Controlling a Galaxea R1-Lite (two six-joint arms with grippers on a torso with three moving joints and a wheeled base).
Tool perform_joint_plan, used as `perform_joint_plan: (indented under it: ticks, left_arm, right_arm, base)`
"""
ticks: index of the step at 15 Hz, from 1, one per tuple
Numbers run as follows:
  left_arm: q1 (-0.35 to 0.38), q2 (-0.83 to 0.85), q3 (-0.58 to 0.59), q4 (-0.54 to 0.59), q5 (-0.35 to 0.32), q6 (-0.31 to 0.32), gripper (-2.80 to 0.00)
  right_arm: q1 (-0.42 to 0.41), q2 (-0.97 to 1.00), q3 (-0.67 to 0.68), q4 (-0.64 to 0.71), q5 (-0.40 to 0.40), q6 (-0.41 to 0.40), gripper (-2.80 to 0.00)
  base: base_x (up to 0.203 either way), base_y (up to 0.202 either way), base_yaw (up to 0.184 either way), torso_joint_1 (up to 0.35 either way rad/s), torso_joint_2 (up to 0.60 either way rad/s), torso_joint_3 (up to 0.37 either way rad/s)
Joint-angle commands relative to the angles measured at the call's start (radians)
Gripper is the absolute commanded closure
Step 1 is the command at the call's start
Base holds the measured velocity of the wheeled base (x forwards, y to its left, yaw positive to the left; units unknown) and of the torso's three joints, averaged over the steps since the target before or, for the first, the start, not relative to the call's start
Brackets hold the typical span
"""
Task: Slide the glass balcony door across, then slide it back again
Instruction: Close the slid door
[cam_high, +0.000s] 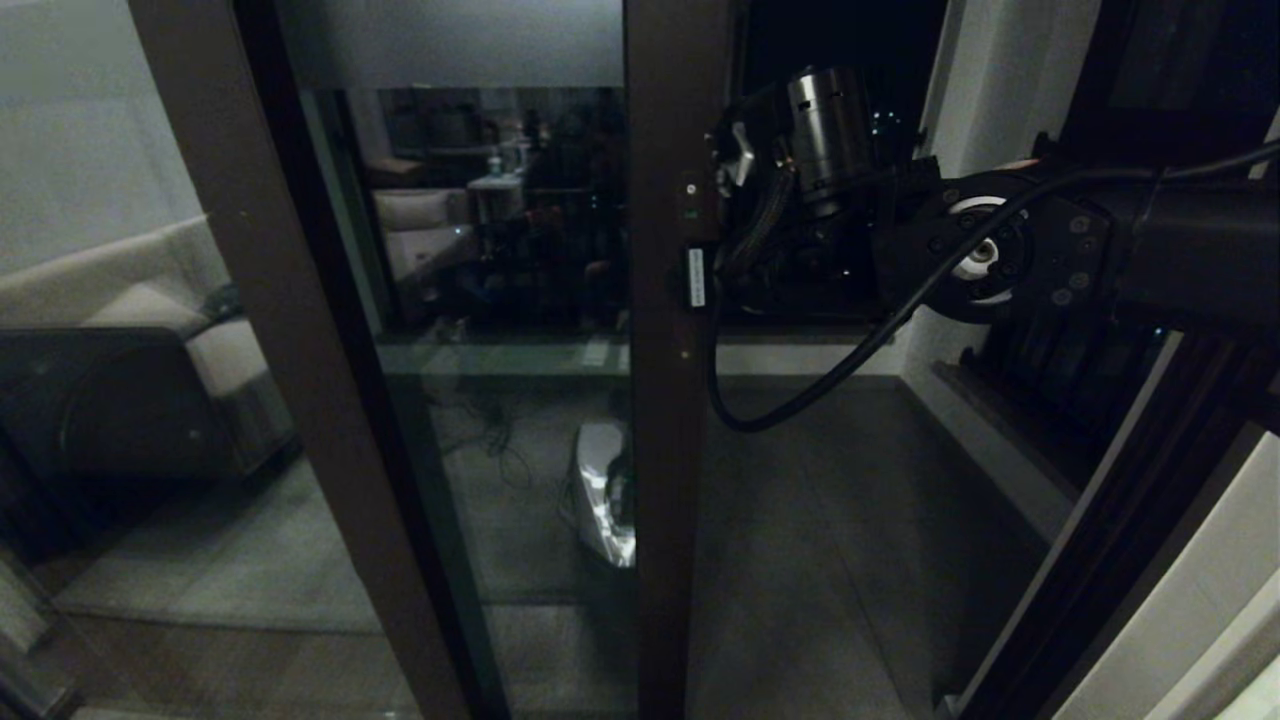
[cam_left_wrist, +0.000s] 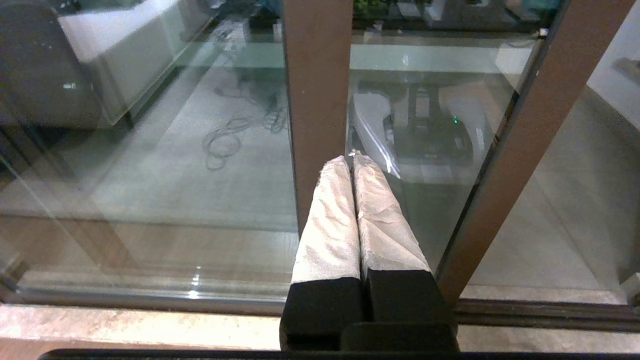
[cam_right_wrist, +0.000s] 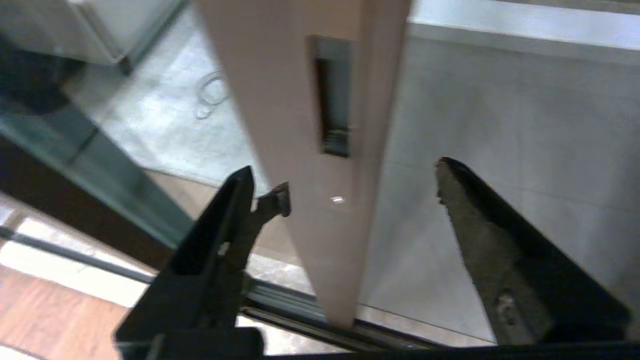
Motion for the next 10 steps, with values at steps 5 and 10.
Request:
perform_joint_plan:
  ticks: [5, 10]
  left_arm:
    - [0.0, 0.0, 0.0, 0.0, 0.0, 0.0, 0.0]
    - [0.0, 0.0, 0.0, 0.0, 0.0, 0.0, 0.0]
  right_arm:
    - [-0.068, -0.015, 0.0, 0.0, 0.0, -0.029, -2.8]
    - [-0.081, -0.011, -0.001, -0.007, 0.003, -0.03, -2.8]
  base:
    - [0.0, 0.0, 0.0, 0.0, 0.0, 0.0]
    - [0.0, 0.0, 0.0, 0.0, 0.0, 0.0]
